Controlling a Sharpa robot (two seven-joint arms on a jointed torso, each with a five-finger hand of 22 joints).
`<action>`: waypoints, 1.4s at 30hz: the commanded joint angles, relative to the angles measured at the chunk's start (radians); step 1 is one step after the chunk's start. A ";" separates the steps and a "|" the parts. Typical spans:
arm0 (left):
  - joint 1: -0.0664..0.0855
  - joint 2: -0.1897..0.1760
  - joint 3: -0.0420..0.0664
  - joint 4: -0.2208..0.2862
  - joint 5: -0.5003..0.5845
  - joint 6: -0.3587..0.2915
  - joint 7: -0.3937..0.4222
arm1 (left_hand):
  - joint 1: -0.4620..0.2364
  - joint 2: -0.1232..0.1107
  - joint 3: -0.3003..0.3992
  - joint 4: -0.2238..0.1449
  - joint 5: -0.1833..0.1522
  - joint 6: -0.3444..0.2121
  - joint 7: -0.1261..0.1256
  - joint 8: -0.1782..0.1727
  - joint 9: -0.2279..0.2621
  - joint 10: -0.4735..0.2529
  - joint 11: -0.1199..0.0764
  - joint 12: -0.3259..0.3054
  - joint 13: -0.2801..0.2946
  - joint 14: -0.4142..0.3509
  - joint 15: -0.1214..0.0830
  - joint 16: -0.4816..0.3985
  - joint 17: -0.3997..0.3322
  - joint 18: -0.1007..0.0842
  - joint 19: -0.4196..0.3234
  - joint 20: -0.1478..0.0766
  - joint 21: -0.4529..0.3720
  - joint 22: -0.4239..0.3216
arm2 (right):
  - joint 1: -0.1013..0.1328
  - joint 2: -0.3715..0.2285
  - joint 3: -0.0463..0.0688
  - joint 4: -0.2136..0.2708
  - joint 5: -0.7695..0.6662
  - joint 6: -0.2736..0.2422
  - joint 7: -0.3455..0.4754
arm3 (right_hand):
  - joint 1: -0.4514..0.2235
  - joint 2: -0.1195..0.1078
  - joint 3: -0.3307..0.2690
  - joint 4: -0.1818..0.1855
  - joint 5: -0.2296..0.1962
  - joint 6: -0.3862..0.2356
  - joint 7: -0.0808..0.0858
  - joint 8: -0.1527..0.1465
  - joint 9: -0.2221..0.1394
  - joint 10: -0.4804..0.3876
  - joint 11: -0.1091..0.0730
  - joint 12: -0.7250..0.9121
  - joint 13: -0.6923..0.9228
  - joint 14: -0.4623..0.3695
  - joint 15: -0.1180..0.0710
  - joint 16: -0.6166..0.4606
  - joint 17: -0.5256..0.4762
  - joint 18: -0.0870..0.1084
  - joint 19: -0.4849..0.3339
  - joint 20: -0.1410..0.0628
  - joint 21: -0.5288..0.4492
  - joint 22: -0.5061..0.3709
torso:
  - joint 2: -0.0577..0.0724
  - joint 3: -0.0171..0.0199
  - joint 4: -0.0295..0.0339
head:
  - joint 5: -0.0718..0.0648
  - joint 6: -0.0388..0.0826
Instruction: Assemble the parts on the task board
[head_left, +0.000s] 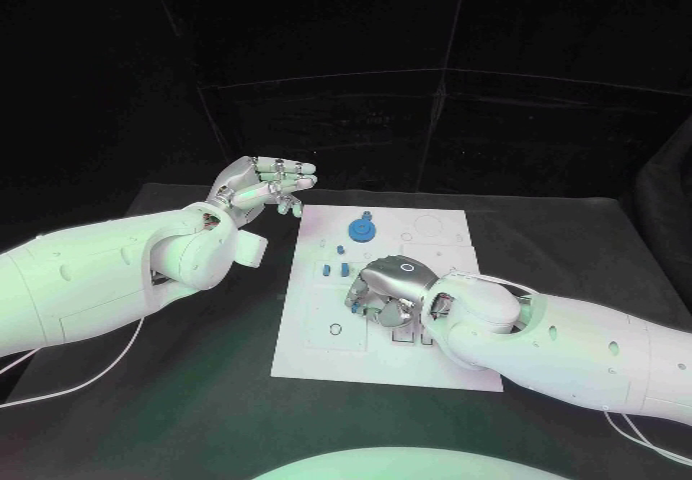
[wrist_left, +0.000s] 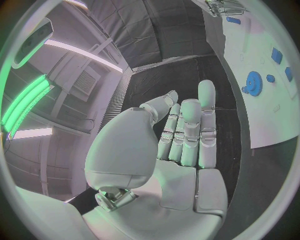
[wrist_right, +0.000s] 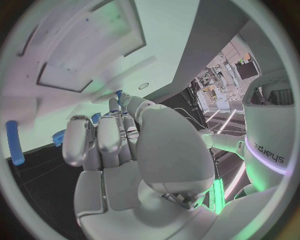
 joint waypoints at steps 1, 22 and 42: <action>0.002 0.001 0.001 0.000 0.004 0.009 0.001 | 0.004 0.003 -0.001 -0.003 0.001 0.004 0.002 0.002 -0.001 0.002 0.000 0.007 -0.001 -0.007 0.002 -0.003 -0.001 0.014 -0.008 0.002 -0.004 -0.001 | 0.000 0.004 -0.001 0.002 -0.040 0.052 -0.017 | -0.017 -0.006 0.002 -0.006 -0.004 -0.005 0.005 -0.003 0.000 -0.004 0.004 -0.007 -0.001 0.023 0.004 0.006 -0.002 -0.014 0.006 0.001 0.003 0.000 | 0.000 -0.0002 0.0003 | 0.000 -0.001; 0.002 -0.002 0.001 -0.004 0.004 0.017 -0.008 | 0.003 0.003 0.000 -0.003 0.001 0.003 0.002 0.001 -0.001 0.000 0.000 0.007 -0.001 -0.008 0.002 -0.005 -0.006 0.014 -0.008 0.002 -0.005 -0.001 | 0.000 -0.016 -0.001 0.019 -0.032 -0.158 0.008 | -0.080 -0.039 -0.102 -0.033 0.020 -0.183 0.032 -0.004 -0.003 -0.205 0.039 0.008 0.003 -0.032 0.031 -0.150 -0.215 0.031 -0.133 0.027 -0.142 -0.208 | -0.001 0.0010 -0.0001 | -0.008 0.006; 0.002 0.001 0.000 -0.009 0.004 0.029 -0.013 | 0.004 0.004 0.000 -0.004 0.001 0.003 0.002 0.001 -0.001 0.000 0.000 0.008 -0.001 -0.010 0.003 -0.007 -0.008 0.013 -0.009 0.002 -0.005 -0.001 | 0.081 -0.267 0.033 0.120 0.078 0.018 -0.113 | -0.111 -0.043 -0.313 -0.010 0.070 -0.165 -0.014 -0.004 -0.003 -0.229 0.028 0.059 0.001 -0.021 0.022 -0.155 -0.231 0.031 -0.122 0.019 -0.160 -0.223 | 0.000 -0.0001 -0.0011 | -0.047 0.032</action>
